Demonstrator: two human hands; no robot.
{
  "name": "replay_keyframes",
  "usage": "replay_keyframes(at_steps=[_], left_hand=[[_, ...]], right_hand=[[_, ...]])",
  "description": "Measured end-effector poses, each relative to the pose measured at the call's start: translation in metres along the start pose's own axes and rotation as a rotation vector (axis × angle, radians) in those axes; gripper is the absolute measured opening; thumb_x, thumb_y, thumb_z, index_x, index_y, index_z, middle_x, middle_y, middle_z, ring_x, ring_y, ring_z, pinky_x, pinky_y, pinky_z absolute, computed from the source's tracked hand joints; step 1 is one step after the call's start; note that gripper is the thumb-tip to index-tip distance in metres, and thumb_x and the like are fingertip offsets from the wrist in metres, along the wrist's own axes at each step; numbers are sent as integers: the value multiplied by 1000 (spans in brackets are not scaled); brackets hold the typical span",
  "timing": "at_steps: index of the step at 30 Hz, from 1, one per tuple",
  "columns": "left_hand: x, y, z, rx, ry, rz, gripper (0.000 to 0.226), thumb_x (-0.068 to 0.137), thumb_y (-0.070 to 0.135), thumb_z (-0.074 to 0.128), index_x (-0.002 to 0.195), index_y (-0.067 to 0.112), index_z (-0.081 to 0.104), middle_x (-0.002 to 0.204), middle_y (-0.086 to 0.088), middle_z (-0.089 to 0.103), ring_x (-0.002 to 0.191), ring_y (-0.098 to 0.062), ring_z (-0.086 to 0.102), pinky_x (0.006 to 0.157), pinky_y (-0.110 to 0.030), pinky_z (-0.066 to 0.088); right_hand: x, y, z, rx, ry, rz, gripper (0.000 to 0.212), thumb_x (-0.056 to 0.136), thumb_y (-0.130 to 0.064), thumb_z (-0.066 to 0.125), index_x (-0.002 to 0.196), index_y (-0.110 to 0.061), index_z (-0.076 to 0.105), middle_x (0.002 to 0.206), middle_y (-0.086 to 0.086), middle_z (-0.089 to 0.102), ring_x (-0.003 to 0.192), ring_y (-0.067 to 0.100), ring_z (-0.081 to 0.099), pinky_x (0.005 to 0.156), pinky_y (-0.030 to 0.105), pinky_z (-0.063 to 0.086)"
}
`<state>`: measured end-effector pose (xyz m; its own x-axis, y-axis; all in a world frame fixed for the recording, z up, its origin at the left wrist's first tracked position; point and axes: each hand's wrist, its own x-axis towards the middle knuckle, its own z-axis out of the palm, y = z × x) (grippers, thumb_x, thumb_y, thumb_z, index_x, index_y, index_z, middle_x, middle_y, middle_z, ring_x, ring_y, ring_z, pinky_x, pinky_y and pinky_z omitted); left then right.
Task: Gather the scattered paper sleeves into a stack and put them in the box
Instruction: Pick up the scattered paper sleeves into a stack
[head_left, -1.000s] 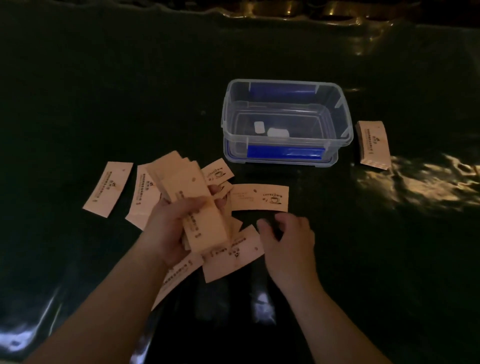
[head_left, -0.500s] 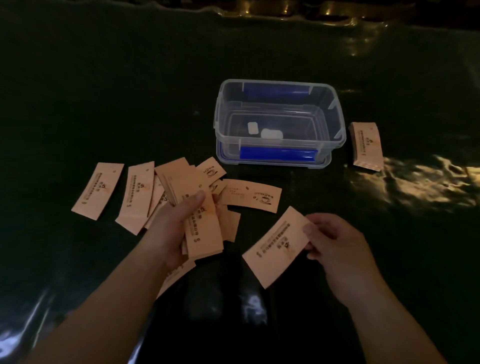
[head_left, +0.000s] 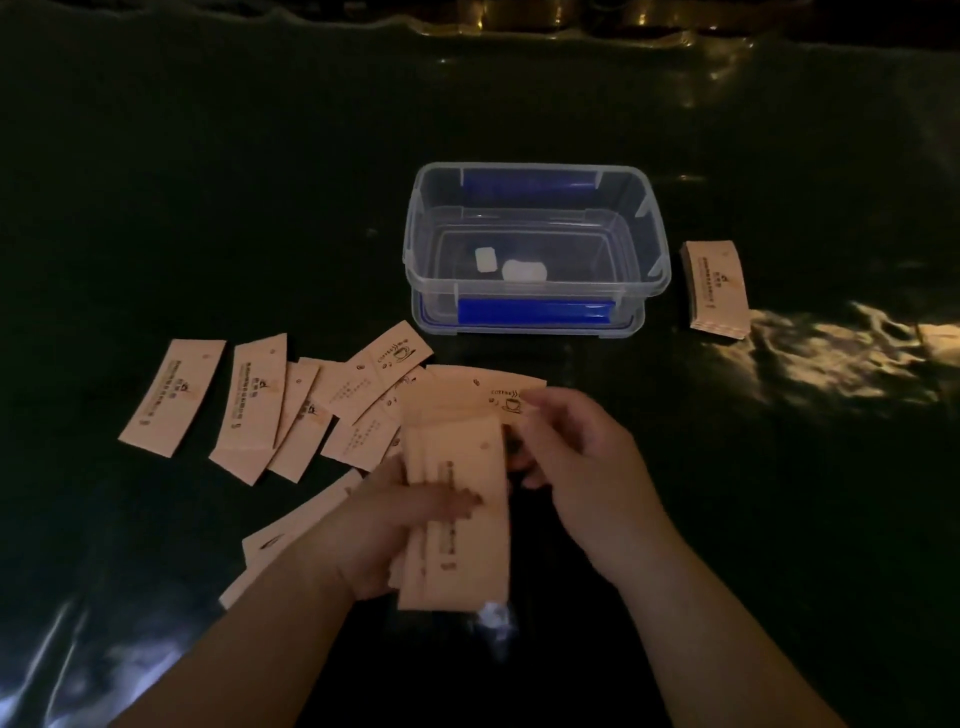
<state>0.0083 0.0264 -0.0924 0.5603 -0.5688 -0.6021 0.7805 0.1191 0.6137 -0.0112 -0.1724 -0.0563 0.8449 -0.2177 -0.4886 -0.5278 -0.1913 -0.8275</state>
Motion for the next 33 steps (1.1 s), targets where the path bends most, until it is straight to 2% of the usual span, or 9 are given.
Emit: replay_keyframes(at_steps=[3, 5, 8, 10, 14, 17, 22, 28, 33], left_hand=[[-8, 8, -25, -112, 83, 128, 72, 65, 7, 81, 134, 7, 58, 112, -19, 79, 102, -35, 77, 73, -47, 64], [-11, 10, -36, -154, 167, 150, 71, 67, 8, 75, 136, 9, 58, 116, -18, 79, 105, -35, 77, 74, -48, 64], [-12, 10, -45, -205, 199, 155, 68, 68, 12, 77, 135, 19, 63, 130, -15, 74, 117, -35, 72, 79, -50, 64], [-13, 11, -46, -200, 217, 171, 69, 69, 14, 78, 136, 24, 62, 135, -14, 72, 121, -34, 70, 81, -51, 64], [-10, 14, -40, -205, 297, 153, 81, 64, 17, 83, 139, 31, 57, 120, -13, 78, 106, -34, 77, 69, -50, 65], [-5, 16, -28, -211, 339, 153, 66, 72, 15, 77, 133, 35, 60, 109, -11, 82, 97, -33, 79, 64, -50, 65], [8, 21, 3, -122, 289, 213, 51, 71, 18, 75, 118, 34, 64, 108, -9, 82, 97, -30, 80, 65, -42, 65], [17, 20, 27, -115, 335, 194, 34, 94, 10, 65, 122, 29, 63, 107, -9, 82, 97, -30, 80, 68, -44, 66], [10, 23, 25, -56, 325, 106, 31, 95, 16, 66, 118, 35, 60, 109, -14, 81, 98, -35, 79, 69, -47, 66]], right_hand=[[33, 4, 5, -311, 140, -99, 43, 93, -34, 68, 134, -40, 54, 126, -15, 57, 119, 7, 55, 95, 33, 51], [53, 6, 12, -626, 130, -196, 67, 90, -33, 73, 149, -30, 42, 149, -3, 45, 141, 22, 35, 111, 46, 37], [71, 7, 25, -918, 30, -209, 88, 84, -40, 77, 156, -30, 28, 153, 5, 36, 139, 30, 29, 112, 54, 31], [76, 10, 25, -945, 80, -148, 87, 78, -43, 81, 151, -28, 37, 146, 7, 38, 133, 32, 34, 107, 53, 34], [69, 21, 10, -546, 171, -1, 48, 89, -27, 76, 132, -29, 55, 138, 2, 47, 118, 18, 51, 92, 39, 48], [51, 30, -4, -190, 199, 127, 23, 100, -28, 61, 123, -32, 61, 114, -7, 59, 89, 6, 58, 67, 23, 49], [4, 26, -27, 524, 165, 249, 14, 96, -22, 68, 100, -35, 71, 102, -3, 72, 90, 18, 75, 62, 31, 64], [-24, 22, -24, 550, 37, 63, 35, 95, -15, 67, 87, -48, 74, 95, -21, 76, 91, 5, 75, 73, 35, 64], [-29, 20, -31, 511, 119, -54, 33, 90, -5, 65, 74, -33, 74, 116, -33, 63, 117, 13, 61, 82, 45, 62]])
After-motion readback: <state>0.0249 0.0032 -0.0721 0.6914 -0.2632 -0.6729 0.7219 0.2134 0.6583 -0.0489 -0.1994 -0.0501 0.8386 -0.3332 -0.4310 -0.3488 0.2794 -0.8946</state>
